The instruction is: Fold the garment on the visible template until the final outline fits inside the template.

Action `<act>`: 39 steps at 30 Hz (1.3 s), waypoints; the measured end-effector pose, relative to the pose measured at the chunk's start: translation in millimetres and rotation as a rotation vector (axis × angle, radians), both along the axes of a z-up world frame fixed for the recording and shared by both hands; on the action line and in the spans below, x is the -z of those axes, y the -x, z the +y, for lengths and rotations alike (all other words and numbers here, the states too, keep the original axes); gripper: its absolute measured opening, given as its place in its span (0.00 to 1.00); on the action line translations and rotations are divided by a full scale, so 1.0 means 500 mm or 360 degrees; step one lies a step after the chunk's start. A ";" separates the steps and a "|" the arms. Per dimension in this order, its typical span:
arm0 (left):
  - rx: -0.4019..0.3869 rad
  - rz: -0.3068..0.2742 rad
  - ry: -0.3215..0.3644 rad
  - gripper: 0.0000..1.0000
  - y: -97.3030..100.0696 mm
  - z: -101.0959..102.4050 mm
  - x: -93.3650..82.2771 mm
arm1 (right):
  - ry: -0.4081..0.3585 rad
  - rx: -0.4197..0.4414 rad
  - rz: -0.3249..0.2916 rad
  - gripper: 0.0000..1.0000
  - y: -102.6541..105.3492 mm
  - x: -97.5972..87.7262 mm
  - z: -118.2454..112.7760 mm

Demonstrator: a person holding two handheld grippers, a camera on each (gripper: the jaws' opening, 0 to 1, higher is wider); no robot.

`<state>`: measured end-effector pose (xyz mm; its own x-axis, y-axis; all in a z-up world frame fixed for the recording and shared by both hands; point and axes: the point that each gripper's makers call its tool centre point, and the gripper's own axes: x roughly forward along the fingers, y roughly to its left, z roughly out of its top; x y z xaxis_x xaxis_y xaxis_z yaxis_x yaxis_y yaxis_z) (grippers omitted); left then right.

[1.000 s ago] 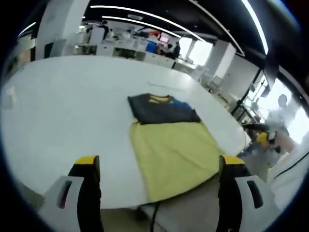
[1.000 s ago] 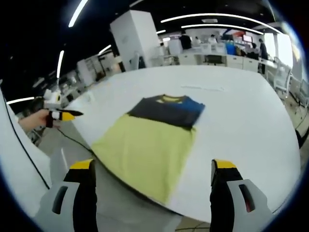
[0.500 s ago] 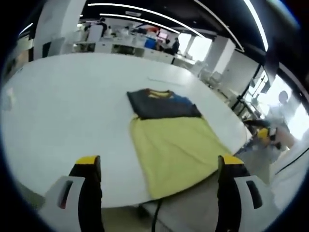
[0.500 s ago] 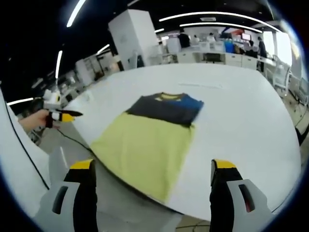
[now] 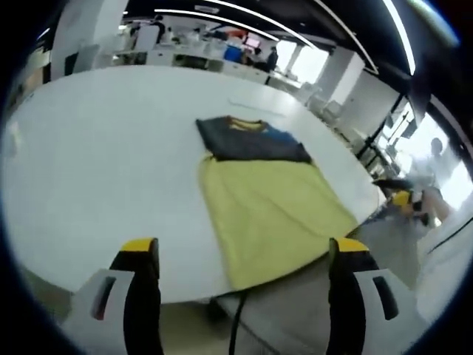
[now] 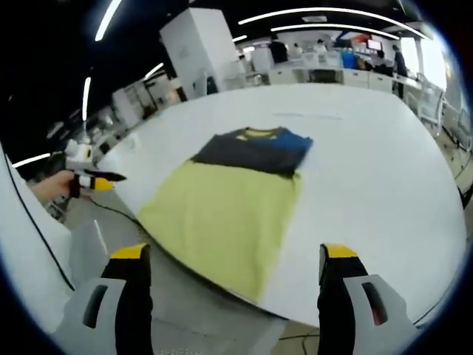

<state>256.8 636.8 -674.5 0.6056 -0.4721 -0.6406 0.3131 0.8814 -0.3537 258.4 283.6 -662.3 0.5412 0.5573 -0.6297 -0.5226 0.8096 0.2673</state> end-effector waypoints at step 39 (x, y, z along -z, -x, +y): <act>0.0123 0.0288 0.0002 0.53 0.044 -0.023 0.101 | 0.0011 -0.0013 0.0350 0.66 0.038 0.118 -0.002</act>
